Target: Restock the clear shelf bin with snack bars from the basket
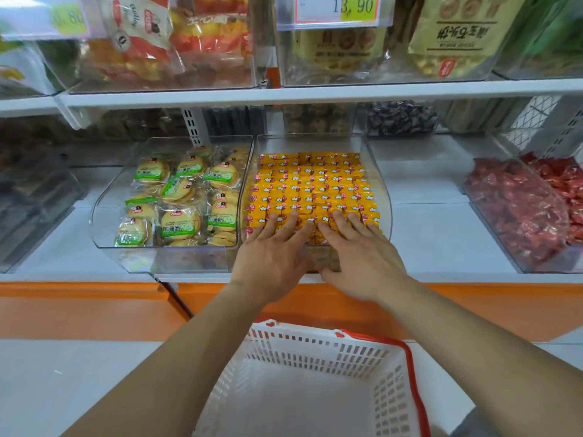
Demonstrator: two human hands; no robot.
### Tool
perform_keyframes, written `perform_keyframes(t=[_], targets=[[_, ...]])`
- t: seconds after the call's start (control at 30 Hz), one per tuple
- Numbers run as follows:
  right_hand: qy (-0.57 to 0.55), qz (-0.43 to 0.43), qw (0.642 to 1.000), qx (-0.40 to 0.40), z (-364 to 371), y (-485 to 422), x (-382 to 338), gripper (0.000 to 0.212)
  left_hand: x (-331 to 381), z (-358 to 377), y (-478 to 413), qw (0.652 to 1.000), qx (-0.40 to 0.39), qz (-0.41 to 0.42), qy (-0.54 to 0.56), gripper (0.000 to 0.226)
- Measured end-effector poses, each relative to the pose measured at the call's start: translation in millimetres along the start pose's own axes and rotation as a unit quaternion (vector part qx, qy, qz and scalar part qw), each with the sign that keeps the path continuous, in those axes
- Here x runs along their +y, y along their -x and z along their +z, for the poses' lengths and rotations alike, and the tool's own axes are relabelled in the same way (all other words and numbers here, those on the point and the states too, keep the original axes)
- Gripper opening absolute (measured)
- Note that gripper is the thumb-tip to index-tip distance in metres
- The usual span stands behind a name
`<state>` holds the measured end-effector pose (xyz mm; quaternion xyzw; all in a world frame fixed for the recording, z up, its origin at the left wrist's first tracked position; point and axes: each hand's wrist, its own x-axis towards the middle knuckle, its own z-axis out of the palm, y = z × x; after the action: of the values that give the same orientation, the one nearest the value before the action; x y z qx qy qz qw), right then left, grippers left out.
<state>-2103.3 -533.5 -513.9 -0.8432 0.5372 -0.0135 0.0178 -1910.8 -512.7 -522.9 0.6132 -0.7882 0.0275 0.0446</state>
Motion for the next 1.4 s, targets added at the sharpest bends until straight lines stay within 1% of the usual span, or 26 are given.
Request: perform_keyframes(t=[0.1,0.13,0.2,0.23,0.27,0.3,0.33,0.37,0.4,0.47,0.53,0.67,0.77,0.83,0.87,0.93,0.97,1.0,1.03,1.1,1.17,1.3,1.4], targets=[[-0.028,-0.006,1.0,0.007,-4.0,6.9,1.1,0.075,-1.4,-3.2,4.6,1.0,-0.007,0.006,-0.001,0.065],[-0.064,-0.003,0.998,0.029,-6.6,8.5,2.0,0.07,-1.4,-4.6,5.4,1.0,-0.005,0.006,0.015,0.065],[-0.143,0.011,0.985,0.098,-14.4,7.4,3.6,0.06,-0.8,-9.6,3.3,0.997,0.01,-0.004,0.074,0.063],[-0.16,0.016,0.98,0.12,-18.0,3.6,4.4,0.058,-0.2,-12.3,0.1,0.995,0.022,-0.008,0.093,0.063],[-0.159,0.02,0.98,0.114,-21.3,-2.1,5.5,0.058,0.4,-14.5,-5.1,0.995,0.03,-0.013,0.099,0.063],[-0.142,0.025,0.987,0.076,-23.7,-9.2,6.6,0.061,0.6,-16.5,-11.9,0.994,0.025,-0.022,0.1,0.064],[-0.115,0.034,0.993,0.012,-25.1,-17.1,6.7,0.065,-0.1,-17.9,-19.6,0.995,0.006,-0.035,0.097,0.065],[-0.091,0.047,0.993,-0.054,-24.7,-24.5,6.2,0.068,-1.7,-18.2,-26.7,0.995,-0.021,-0.049,0.087,0.066],[-0.081,0.056,0.99,-0.098,-23.3,-32.2,5.6,0.07,-3.8,-17.5,-33.3,0.995,-0.046,-0.06,0.067,0.065],[-0.086,0.064,0.986,-0.124,-19.5,-45.8,6.2,0.07,-7.7,-13.4,-43.5,0.994,-0.076,-0.068,0.029,0.062],[-0.085,0.065,0.987,-0.119,-13.8,-53.7,9.0,0.068,-10.1,-8.3,-49.9,0.994,-0.089,-0.064,0.029,0.06],[-0.065,0.072,0.992,-0.075,-2.3,-58.4,8.2,0.064,-12.7,-3.7,-53.4,0.993,-0.097,-0.066,0.022,0.059],[-0.068,0.072,0.993,-0.068,-6.5,-53.9,5.1,0.063,-10.3,-11.0,-54.3,0.99,-0.117,-0.071,0.029,0.058],[-0.069,0.067,0.994,-0.04,-13.2,-47.3,2.5,0.064,-6.7,-17.0,-51.0,0.99,-0.111,-0.072,0.039,0.058],[-0.069,0.06,0.996,-0.011,-15.6,-41.4,0.2,0.064,-4.5,-19.3,-46.5,0.992,-0.09,-0.073,0.049,0.058],[-0.065,0.052,0.995,0.049,-13.7,-24.6,-4.1,0.062,2.2,-19.6,-30.6,0.995,-0.006,-0.079,0.067,0.061],[-0.058,0.043,0.996,0.06,-10.5,-15.6,-6.3,0.063,6.3,-17.5,-19.7,0.993,0.037,-0.082,0.078,0.061],[-0.049,0.032,0.997,0.056,-6.6,-6.9,-8.3,0.064,9.8,-14.0,-7.4,0.991,0.063,-0.08,0.086,0.062],[-0.041,0.023,0.998,0.042,-2.8,0.2,-9.5,0.065,12.6,-9.9,4.1,0.992,0.07,-0.07,0.082,0.062],[-0.037,0.029,0.999,0.017,3.9,6.7,-12.0,0.066,14.5,-2.4,21.4,0.997,0.043,-0.052,0.045,0.062],[-0.037,0.037,0.999,0.008,4.1,2.9,-14.5,0.065,10.7,-2.0,20.8,0.999,0.013,-0.048,0.022,0.06],[-0.02,0.037,0.999,0.009,2.1,-3.9,-14.0,0.062,6.9,-8.9,6.2,0.999,-0.024,-0.037,0.005,0.056],[-0.019,0.038,0.999,0.005,-0.6,-2.4,-13.7,0.061,5.5,-11.8,6.7,0.998,-0.051,-0.03,-0.017,0.059]])
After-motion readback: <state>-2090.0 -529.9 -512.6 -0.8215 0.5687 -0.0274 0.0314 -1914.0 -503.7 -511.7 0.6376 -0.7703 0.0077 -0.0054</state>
